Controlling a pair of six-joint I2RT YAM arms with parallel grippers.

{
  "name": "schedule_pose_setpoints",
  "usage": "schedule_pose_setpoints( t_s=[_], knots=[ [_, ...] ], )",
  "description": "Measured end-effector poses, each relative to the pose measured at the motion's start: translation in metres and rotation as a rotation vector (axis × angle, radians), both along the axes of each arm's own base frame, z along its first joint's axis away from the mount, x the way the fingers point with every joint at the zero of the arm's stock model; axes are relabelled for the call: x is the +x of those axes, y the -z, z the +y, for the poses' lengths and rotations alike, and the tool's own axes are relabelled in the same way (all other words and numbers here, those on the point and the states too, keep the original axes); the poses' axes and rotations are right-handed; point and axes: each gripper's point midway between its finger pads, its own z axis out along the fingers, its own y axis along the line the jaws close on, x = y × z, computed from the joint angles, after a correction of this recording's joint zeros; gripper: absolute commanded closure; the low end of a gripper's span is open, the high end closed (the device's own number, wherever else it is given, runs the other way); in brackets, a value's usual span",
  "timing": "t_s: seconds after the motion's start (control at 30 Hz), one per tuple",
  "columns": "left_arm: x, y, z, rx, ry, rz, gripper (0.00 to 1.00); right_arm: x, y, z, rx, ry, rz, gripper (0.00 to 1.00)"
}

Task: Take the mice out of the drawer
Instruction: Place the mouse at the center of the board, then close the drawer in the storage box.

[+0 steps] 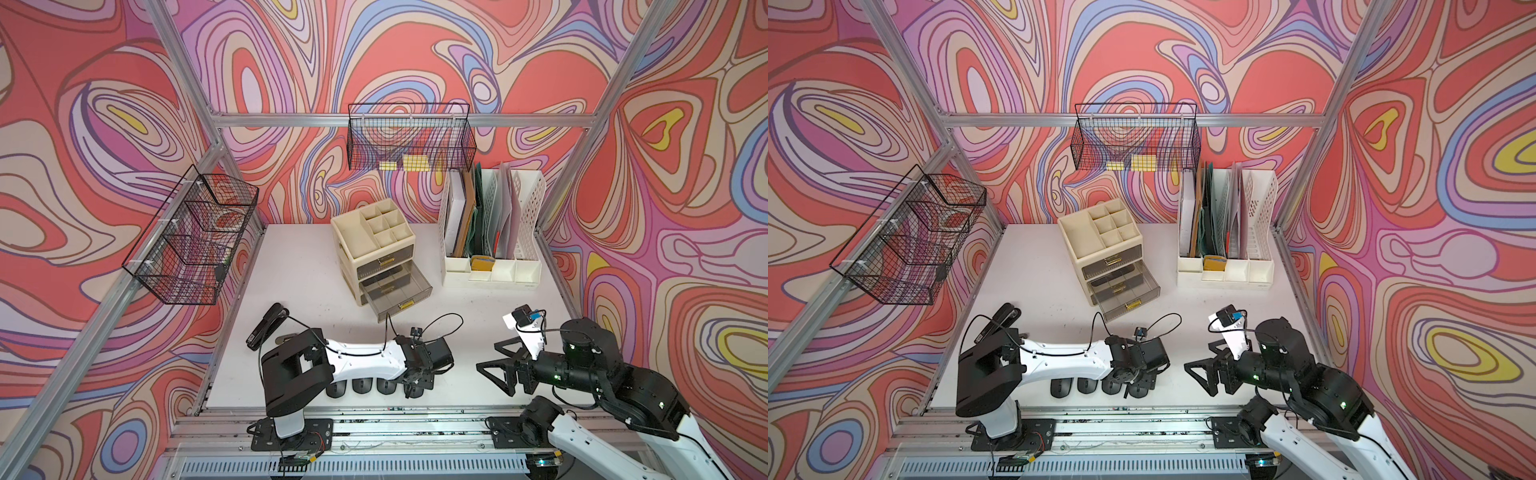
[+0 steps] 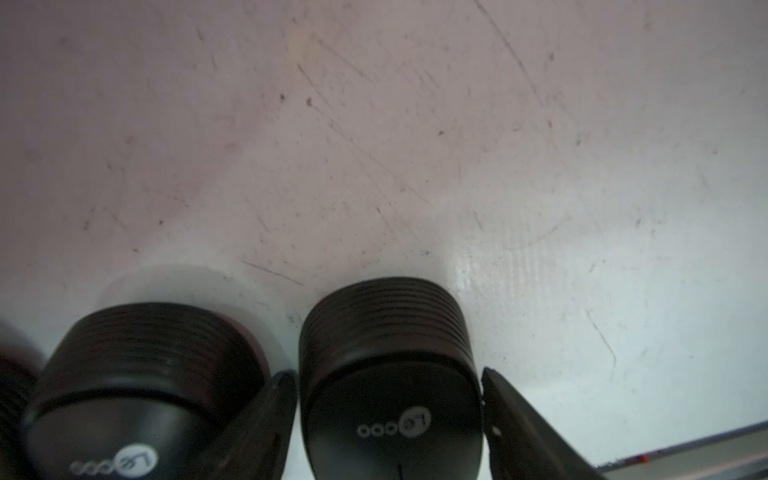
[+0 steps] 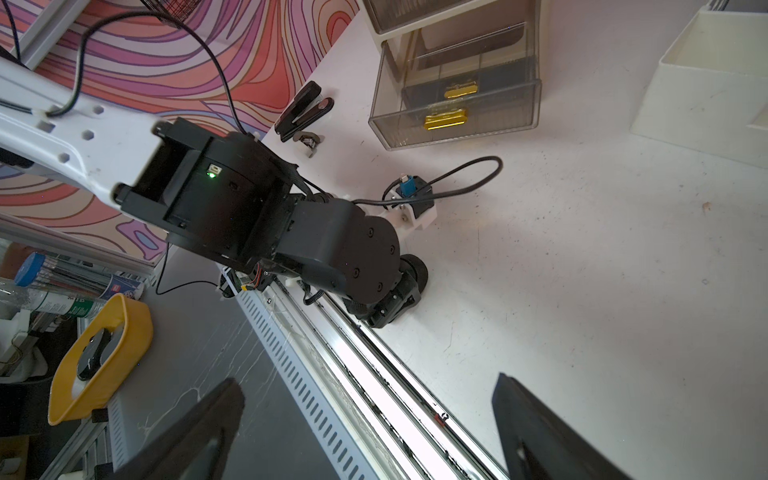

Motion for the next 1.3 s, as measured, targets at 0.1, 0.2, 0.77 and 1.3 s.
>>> schedule_pose_setpoints(
  t_s=[0.1,0.2,0.77,1.3],
  knots=[
    [0.005,-0.007,-0.005,-0.005,0.017,-0.022,0.10,0.000,-0.001,0.000,0.002,0.000,-0.002,0.02],
    [0.009,-0.016,-0.013,-0.022,0.042,-0.047,0.04,0.000,-0.001,-0.001,0.004,0.002,-0.004,0.02],
    [0.014,-0.155,-0.064,-0.301,0.454,-0.277,0.00,0.028,-0.059,-0.024,0.196,0.256,-0.205,0.02],
    [0.116,-0.314,-0.005,-0.308,0.488,-0.570,0.01,0.099,0.005,-0.013,0.219,0.535,-0.069,0.05]
  ],
)
